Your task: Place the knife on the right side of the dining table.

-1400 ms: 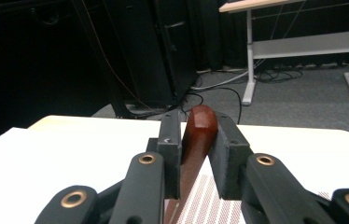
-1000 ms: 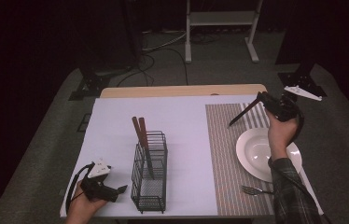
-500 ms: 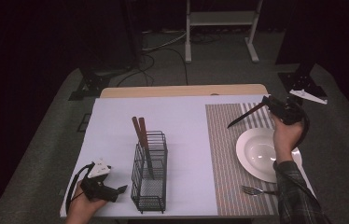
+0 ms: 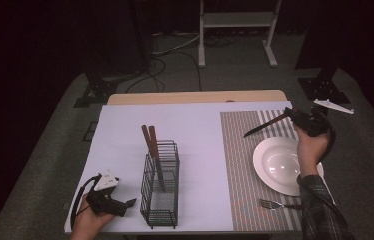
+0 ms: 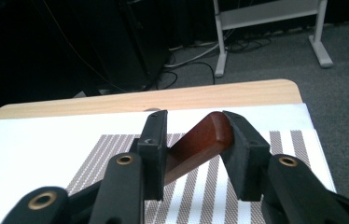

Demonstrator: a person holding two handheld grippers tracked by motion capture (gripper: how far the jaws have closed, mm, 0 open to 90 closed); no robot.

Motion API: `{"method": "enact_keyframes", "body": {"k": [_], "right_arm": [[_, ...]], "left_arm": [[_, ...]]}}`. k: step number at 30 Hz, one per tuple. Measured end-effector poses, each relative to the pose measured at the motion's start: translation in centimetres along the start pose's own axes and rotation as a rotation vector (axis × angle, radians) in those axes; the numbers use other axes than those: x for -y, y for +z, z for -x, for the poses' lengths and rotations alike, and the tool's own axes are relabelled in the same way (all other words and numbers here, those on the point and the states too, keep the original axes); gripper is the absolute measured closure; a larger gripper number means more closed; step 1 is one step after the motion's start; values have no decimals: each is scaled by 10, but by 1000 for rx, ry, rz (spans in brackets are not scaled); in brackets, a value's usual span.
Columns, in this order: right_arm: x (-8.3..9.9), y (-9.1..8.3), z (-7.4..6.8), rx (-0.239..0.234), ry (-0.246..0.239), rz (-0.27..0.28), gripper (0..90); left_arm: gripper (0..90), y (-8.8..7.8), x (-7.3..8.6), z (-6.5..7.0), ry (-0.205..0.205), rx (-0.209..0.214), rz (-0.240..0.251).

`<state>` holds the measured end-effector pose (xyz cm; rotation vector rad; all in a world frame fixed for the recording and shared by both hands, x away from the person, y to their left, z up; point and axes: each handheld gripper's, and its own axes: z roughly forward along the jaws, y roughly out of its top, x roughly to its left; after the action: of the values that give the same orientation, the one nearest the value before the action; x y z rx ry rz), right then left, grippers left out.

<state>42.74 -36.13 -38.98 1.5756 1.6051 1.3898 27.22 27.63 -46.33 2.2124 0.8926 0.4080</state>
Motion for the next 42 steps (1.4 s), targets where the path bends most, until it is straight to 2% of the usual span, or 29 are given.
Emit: {"method": "enact_keyframes", "body": {"k": [19, 34, 42], "right_arm": [[10, 5, 20, 36, 54, -88, 534], [18, 11, 33, 52, 128, -160, 482], [21, 16, 35, 72, 130, -197, 415]], "left_arm": [[0, 0, 0, 0, 1, -1, -1], [0, 0, 0, 0, 0, -1, -1], [0, 0, 0, 0, 1, -1, -1]]}}
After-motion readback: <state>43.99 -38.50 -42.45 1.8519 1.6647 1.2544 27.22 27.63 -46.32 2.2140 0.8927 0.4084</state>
